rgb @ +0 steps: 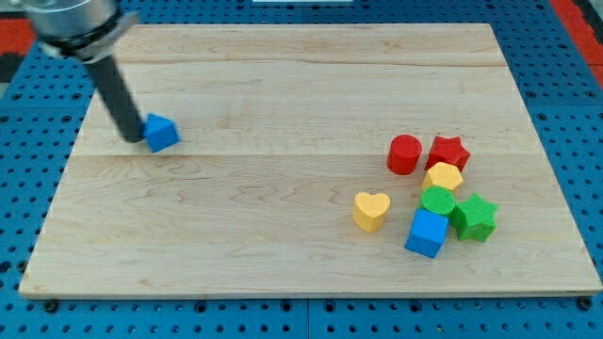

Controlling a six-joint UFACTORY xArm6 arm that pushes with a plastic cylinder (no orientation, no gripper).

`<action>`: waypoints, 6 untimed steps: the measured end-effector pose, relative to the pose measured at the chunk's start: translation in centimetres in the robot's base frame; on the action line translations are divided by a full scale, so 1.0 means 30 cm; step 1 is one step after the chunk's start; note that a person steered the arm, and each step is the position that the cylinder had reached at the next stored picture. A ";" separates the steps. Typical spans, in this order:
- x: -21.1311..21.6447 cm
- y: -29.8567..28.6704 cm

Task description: Push the blue triangle into the red star

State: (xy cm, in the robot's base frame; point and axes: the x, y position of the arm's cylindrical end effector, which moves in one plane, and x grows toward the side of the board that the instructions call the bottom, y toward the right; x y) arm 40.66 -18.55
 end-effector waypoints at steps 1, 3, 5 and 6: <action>-0.018 0.390; -0.129 0.715; -0.136 0.935; -0.191 0.966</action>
